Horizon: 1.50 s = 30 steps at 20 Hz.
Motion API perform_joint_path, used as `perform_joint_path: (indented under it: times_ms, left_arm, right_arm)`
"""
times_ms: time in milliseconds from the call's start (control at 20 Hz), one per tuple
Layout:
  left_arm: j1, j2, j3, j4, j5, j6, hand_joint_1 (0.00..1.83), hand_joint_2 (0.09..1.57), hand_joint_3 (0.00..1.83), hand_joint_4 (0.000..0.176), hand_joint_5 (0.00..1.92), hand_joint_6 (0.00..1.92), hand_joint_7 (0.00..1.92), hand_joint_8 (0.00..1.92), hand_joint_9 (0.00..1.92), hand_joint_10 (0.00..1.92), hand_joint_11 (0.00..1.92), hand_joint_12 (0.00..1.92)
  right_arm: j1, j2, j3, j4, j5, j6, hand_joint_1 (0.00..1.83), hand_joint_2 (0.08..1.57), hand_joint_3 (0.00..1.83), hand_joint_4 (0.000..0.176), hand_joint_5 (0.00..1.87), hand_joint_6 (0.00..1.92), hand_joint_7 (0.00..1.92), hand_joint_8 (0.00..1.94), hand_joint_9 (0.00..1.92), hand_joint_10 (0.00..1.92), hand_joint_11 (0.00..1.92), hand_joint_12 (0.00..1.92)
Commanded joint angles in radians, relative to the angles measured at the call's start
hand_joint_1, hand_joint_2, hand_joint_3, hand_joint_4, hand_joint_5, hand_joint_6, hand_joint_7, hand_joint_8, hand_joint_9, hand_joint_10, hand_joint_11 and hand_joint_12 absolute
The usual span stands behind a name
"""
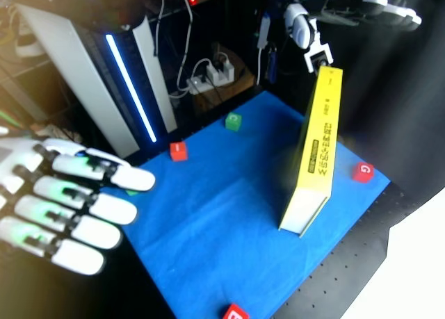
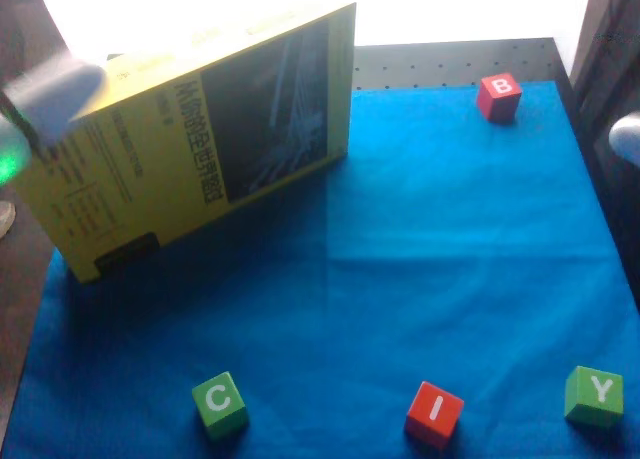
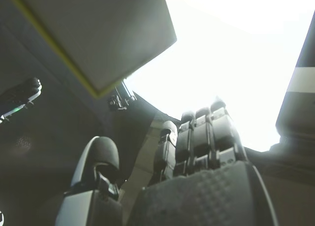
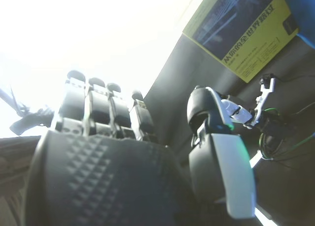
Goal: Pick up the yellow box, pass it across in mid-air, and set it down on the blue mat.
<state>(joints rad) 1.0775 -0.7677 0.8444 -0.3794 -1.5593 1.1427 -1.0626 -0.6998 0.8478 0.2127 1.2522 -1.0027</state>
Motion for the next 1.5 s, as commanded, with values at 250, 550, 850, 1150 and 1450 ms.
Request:
perform_joint_path:
  times_ms: [250, 550, 850, 1150, 1450]
  left_arm:
    - [-0.006, -0.008, 0.013, -0.005, -0.044, 0.002, 0.57, 1.09, 0.01, 0.15, 0.0, 0.0, 0.0, 0.0, 0.0, 0.0, 0.0, 0.0]
    - [-0.022, -0.082, 0.081, -0.093, 0.162, -0.001, 0.66, 1.09, 0.0, 0.063, 0.0, 0.0, 0.0, 0.0, 0.0, 0.0, 0.0, 0.0]
    - [-0.022, -0.126, 0.105, -0.121, 0.231, -0.02, 1.16, 1.11, 0.0, 0.0, 1.24, 1.88, 1.43, 1.89, 1.54, 1.9, 1.6, 1.92]
    - [-0.019, -0.104, 0.081, -0.089, 0.129, -0.02, 1.28, 1.21, 0.01, 0.0, 1.23, 1.92, 1.45, 1.92, 1.57, 1.92, 1.64, 1.92]
    - [-0.044, -0.072, 0.051, 0.055, 0.005, -0.02, 1.19, 1.21, 0.0, 0.0, 1.19, 1.92, 1.44, 1.92, 1.59, 1.92, 1.64, 1.92]
  right_arm:
    - [0.011, -0.016, 0.011, 0.003, 0.107, -0.001, 0.16, 1.27, 0.0, 0.038, 0.0, 0.0, 0.0, 0.0, 0.0, 0.0, 0.0, 0.0]
    - [-0.002, -0.018, 0.008, 0.007, 0.101, 0.0, 0.23, 1.31, 0.01, 0.011, 0.0, 0.0, 0.0, 0.0, 0.0, 0.0, 0.0, 0.0]
    - [-0.004, -0.022, 0.002, 0.011, 0.101, 0.0, 0.25, 1.32, 0.0, 0.029, 0.0, 0.0, 0.0, 0.0, 0.0, 0.0, 0.0, 0.0]
    - [-0.004, -0.019, 0.001, 0.013, 0.102, 0.0, 0.31, 1.32, 0.0, 0.145, 0.0, 0.0, 0.0, 0.0, 0.0, 0.0, 0.0, 0.0]
    - [0.051, -0.013, 0.001, -0.057, 0.138, 0.0, 0.5, 1.26, 0.0, 0.051, 0.0, 0.0, 0.0, 0.0, 0.0, 0.0, 0.0, 0.0]
